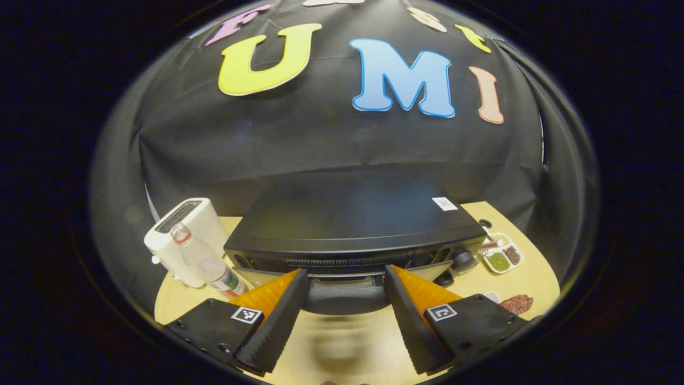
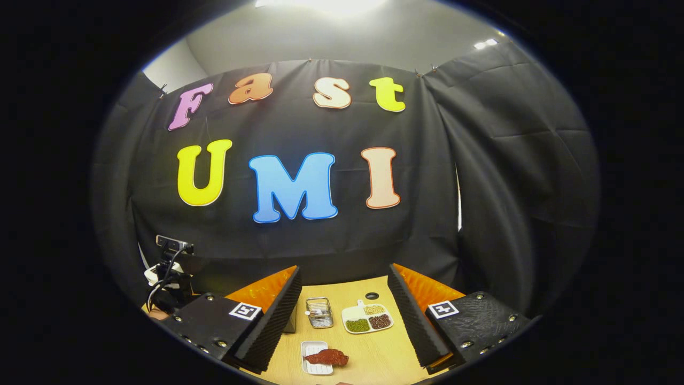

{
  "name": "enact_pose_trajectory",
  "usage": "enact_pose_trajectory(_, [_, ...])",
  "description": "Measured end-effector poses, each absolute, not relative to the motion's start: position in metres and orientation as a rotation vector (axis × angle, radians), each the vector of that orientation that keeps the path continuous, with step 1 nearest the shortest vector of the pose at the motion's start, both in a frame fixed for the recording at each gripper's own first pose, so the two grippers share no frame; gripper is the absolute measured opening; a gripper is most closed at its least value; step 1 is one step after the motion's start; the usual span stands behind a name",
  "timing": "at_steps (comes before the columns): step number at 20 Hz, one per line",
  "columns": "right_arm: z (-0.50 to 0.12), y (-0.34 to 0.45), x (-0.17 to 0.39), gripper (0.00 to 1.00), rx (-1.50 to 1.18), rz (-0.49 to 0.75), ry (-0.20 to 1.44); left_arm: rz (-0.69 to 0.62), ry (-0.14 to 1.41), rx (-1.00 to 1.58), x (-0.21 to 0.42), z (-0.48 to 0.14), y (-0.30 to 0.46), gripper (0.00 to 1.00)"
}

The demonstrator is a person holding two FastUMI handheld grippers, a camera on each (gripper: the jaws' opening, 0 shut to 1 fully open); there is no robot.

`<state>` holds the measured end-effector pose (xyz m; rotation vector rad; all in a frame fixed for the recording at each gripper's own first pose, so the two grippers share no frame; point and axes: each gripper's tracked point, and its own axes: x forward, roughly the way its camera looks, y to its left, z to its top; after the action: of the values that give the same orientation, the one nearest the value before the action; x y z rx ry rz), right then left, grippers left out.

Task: Open the electric oven with the left hand, put the food in, and close the electric oven.

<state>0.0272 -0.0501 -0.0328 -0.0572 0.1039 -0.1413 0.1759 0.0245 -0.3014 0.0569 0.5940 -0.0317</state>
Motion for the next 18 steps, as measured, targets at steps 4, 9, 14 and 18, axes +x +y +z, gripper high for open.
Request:
enact_pose_trajectory(4, [-0.030,-0.048,0.022,0.98,-0.060,-0.133,0.096,-0.025,0.613,0.060,0.148,-0.313,0.026,0.99])
enact_pose_trajectory(9, [-0.030,-0.047,0.013,0.98,-0.071,-0.133,0.098,-0.033,0.653,0.051,0.123,-0.331,0.025,0.96])
enact_pose_trajectory(14, [-0.032,-0.046,0.005,0.98,-0.071,-0.136,0.107,-0.044,0.695,0.050,0.102,-0.351,0.028,0.99])
enact_pose_trajectory(18, [-0.035,-0.045,0.000,0.98,-0.081,-0.136,0.118,-0.046,0.737,0.028,0.087,-0.367,0.029,0.99])
